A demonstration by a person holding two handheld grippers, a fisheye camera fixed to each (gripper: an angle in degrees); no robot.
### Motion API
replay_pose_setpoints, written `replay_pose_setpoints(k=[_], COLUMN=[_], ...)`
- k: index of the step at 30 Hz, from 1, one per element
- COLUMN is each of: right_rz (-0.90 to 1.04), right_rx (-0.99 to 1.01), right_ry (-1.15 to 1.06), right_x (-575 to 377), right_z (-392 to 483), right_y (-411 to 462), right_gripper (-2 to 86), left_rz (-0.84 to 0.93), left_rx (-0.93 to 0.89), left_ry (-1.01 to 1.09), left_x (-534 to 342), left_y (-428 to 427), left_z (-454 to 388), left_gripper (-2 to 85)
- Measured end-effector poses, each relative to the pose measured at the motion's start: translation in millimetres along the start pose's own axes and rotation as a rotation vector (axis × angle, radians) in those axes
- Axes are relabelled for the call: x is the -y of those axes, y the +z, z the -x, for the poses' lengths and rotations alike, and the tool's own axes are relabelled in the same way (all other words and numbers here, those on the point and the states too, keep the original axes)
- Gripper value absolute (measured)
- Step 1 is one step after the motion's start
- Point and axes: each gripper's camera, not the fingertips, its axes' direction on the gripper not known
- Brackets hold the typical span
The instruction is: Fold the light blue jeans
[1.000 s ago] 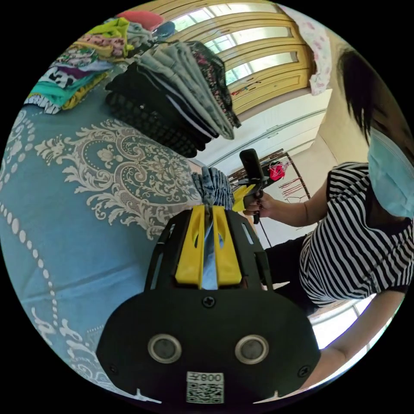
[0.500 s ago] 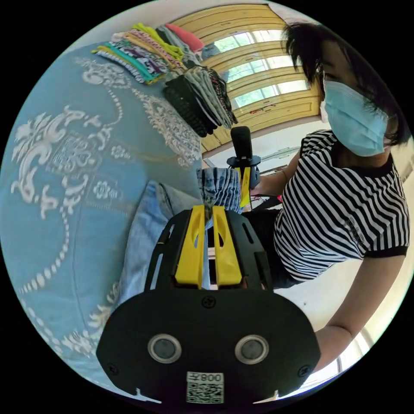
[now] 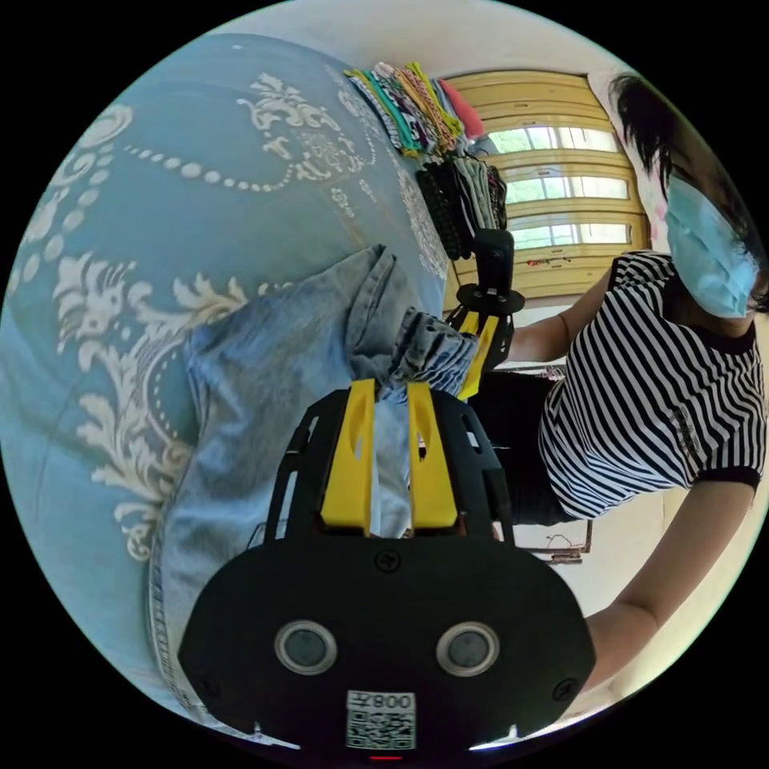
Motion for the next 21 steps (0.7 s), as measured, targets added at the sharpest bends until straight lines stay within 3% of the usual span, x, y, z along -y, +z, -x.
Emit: replay_pose_setpoints(k=[8,13,16,19,21], right_rz=[0.209,0.292,0.307,0.337,0.316], right_rx=[-0.170,-0.244,-0.241,-0.223,-0.160], right_ry=[-0.057,-0.093,-0.095,-0.086,-0.100], right_x=[43.1,63.7,74.5,86.3,96.7], right_z=[19.3,33.2,41.5,49.4,62.0], right_y=[77.0,102.0,103.8,100.6,89.1], right_gripper=[6.6,7.4,7.5,6.9,6.1], left_rz=[-0.305,-0.512,-0.440,-0.315,-0.386], left_rx=[0.103,0.125,0.130,0.247,0.179], left_ry=[-0.291,-0.274,-0.266,-0.316,-0.353], left_x=[-127.5,-167.0,-165.2,-176.5,-191.9], left_y=[-16.4,-1.4,29.7,55.2,56.9], left_z=[40.2,24.4,32.6,54.1,67.0], left_gripper=[4.6,2.4,1.2,0.4,0.2])
